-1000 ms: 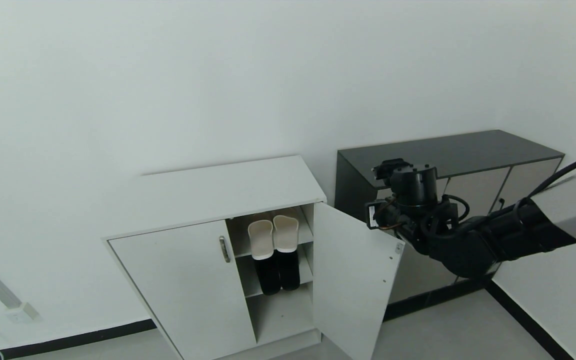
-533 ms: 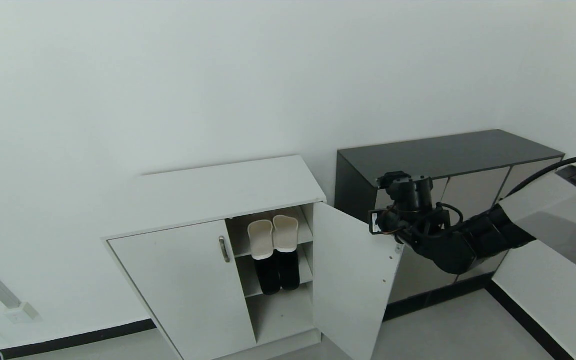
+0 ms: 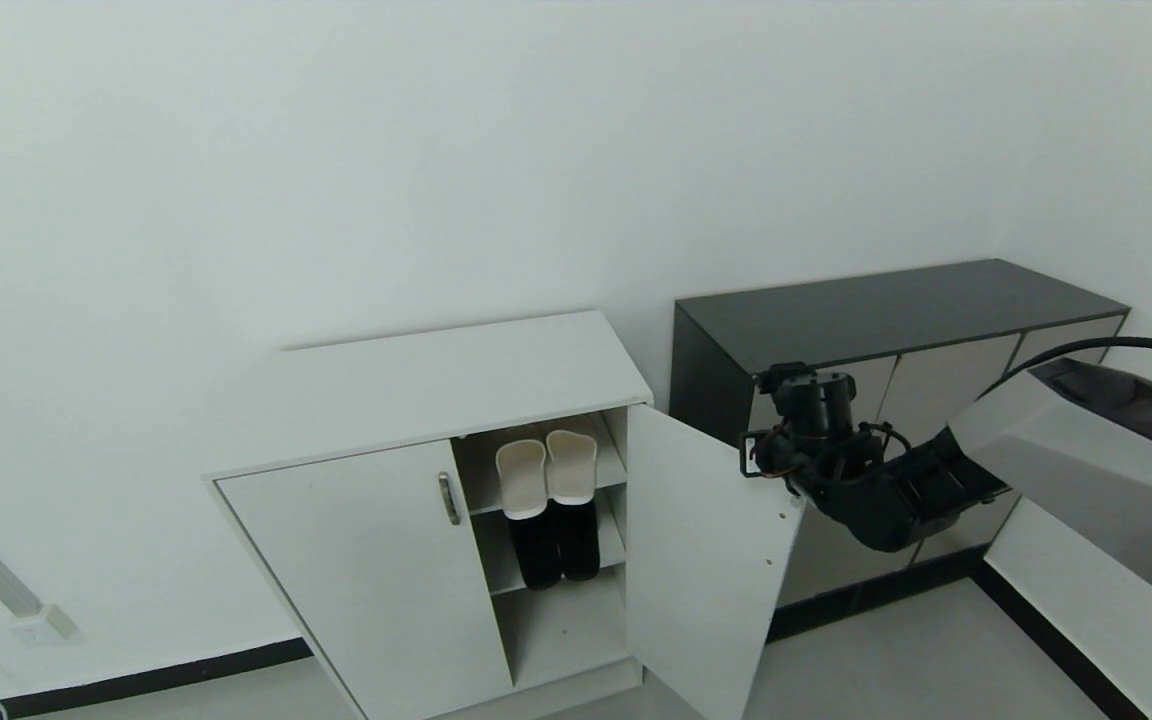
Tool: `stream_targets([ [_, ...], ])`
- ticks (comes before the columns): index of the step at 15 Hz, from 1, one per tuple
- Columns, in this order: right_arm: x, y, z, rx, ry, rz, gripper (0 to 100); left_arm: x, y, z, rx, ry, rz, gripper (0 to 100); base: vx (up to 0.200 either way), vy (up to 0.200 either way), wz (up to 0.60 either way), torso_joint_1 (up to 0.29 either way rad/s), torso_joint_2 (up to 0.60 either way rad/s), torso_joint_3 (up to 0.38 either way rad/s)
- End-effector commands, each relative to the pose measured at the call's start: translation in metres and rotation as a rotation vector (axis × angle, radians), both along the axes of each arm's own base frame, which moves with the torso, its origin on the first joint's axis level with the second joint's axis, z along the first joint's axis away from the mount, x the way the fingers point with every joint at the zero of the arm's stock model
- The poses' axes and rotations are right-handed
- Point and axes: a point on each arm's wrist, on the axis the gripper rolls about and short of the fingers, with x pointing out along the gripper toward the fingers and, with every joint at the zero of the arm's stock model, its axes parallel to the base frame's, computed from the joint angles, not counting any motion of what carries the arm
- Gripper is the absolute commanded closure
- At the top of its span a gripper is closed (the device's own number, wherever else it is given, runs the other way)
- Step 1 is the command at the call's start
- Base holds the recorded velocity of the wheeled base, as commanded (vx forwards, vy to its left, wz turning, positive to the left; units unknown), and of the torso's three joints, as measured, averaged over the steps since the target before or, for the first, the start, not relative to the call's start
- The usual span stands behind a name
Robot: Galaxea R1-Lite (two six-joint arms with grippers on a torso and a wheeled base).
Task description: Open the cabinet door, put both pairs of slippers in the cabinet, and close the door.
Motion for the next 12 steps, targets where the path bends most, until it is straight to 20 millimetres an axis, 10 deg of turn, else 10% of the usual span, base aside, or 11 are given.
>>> stream_targets([
  [1, 0.005, 0.0, -0.015, -0.008, 0.016, -0.005, 100, 0.0, 0.0, 0.0, 0.0, -0.001, 0.0, 100, 0.0, 0.0, 0.0, 0.0, 0.0, 0.0],
  [12, -0.018, 0.025, -0.008, -0.019, 0.022, 0.065, 100, 0.0, 0.0, 0.0, 0.0, 0.0, -0.001, 100, 0.0, 0.0, 0.0, 0.0, 0.0, 0.0],
])
